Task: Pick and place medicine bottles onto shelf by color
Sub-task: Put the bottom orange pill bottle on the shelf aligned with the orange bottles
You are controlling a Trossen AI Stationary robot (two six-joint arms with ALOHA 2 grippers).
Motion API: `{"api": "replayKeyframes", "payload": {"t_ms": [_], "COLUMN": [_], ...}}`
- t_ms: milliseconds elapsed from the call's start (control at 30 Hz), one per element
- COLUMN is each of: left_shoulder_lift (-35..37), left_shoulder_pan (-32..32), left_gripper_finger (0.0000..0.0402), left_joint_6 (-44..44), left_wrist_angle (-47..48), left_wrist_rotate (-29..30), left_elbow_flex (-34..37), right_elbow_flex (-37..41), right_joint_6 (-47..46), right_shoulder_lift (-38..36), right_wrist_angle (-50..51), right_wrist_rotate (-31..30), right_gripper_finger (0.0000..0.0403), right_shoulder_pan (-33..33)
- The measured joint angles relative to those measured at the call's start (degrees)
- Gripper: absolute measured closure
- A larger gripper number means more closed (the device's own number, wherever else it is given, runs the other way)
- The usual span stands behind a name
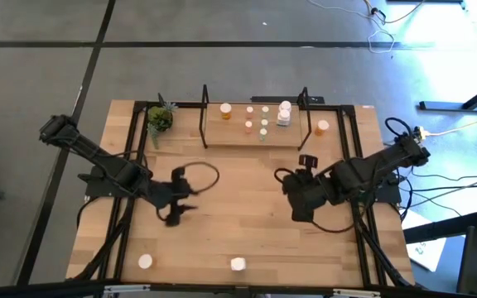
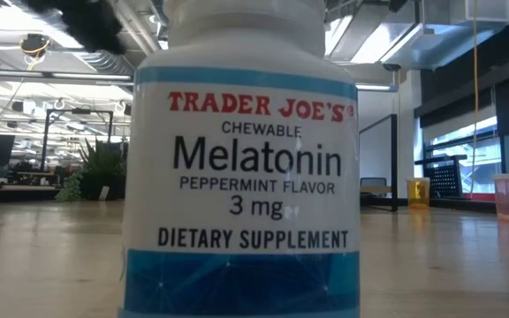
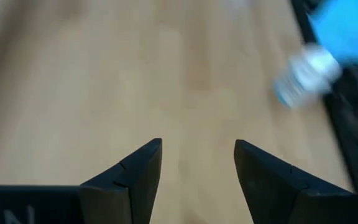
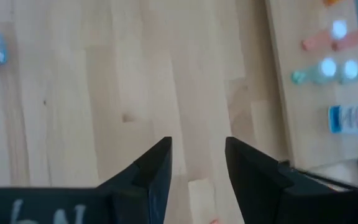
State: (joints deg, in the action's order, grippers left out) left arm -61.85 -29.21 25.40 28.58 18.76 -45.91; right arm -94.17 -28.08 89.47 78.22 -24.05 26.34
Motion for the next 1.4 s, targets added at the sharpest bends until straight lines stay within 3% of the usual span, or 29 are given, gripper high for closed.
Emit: {"api": "replayKeyframes", "payload": {"t_ms": [267, 533, 867, 1000, 1233, 1400], "left_shoulder_lift": [0.00, -0.56, -0.78, -0.78, -0.83, -2.03], "left_shoulder_pan": [-8.26, -18.56, -28.23, -30.49, -33.73, -35.47], "left_gripper_finger": [0.0207, 0.0207, 0.0207, 0.0207, 0.0207, 0.0207], "left_joint_6": [15.26, 37.42, 58.67, 59.02, 46.45, 46.42], "left_wrist_angle": [9.99, 9.75, 8.99, 8.34, 7.65, 3.63], "left_wrist_rotate": [-15.16, -20.85, -24.34, -22.55, -14.83, -12.01], "left_elbow_flex": [0.00, 0.00, 0.00, 0.00, 0.00, 0.02], "right_elbow_flex": [0.04, 1.13, 10.36, 11.86, 11.98, 11.98], "right_joint_6": [8.26, 10.85, 13.47, 13.53, 13.28, 11.99], "right_shoulder_lift": [0.00, -0.02, 0.09, 0.11, 0.09, 0.09], "right_wrist_angle": [-7.68, -14.42, -28.25, -32.10, -34.21, -34.83], "right_wrist_rotate": [5.15, 8.13, 8.29, 8.28, 5.84, 8.12], "right_gripper_finger": [0.0251, 0.0251, 0.0251, 0.0251, 0.0251, 0.0251], "right_shoulder_pan": [0.44, 0.41, 0.42, 0.42, 0.42, 0.38]}}
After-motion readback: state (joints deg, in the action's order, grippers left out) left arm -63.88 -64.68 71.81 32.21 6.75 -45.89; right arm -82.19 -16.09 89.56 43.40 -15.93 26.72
